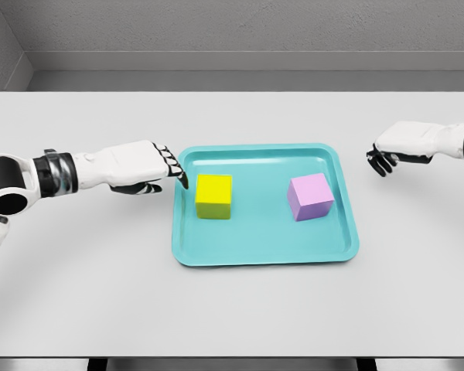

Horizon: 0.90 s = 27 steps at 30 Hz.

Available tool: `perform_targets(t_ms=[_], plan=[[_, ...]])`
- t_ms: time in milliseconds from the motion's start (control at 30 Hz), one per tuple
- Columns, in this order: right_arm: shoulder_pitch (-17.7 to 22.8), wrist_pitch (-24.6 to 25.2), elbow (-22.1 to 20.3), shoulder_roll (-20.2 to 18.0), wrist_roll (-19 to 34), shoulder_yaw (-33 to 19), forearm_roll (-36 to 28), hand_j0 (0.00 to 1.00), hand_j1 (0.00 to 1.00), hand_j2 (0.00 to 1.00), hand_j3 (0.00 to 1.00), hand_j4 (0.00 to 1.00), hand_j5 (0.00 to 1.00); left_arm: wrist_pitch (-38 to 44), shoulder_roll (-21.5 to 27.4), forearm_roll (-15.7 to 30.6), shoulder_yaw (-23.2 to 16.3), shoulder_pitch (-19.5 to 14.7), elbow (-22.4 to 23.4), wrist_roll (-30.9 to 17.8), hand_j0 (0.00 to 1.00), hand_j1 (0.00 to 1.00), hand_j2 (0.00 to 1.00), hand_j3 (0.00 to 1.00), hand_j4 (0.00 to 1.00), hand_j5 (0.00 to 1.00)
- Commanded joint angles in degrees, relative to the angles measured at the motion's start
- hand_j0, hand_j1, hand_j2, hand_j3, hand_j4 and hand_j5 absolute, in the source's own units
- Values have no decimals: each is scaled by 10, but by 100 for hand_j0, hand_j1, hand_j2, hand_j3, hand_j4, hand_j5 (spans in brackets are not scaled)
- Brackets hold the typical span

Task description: Push two cubes

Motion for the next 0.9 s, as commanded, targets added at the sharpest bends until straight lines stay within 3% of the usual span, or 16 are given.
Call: perform_targets(t_ms=[0,267,633,867], plan=[[0,1,-23,5,0,9,-2,10,10,10,10,10,10,2,-1,4,0,0,-2,0,64,64,64,64,64,64],[-1,1,-51,8,0,34,1,10,10,10,10,10,10,2,-10,4,-7,0,-9,0,63,63,63,63,63,63],[-2,1,-50,8,0,63,10,10,10,10,10,10,10,2,-3,4,-5,3,4,0,60,60,60,60,60,60],[-2,1,-51,8,0,72,10,10,10,10,10,10,10,2,-24,3,-7,0,25,0,60,60,60,60,60,60]])
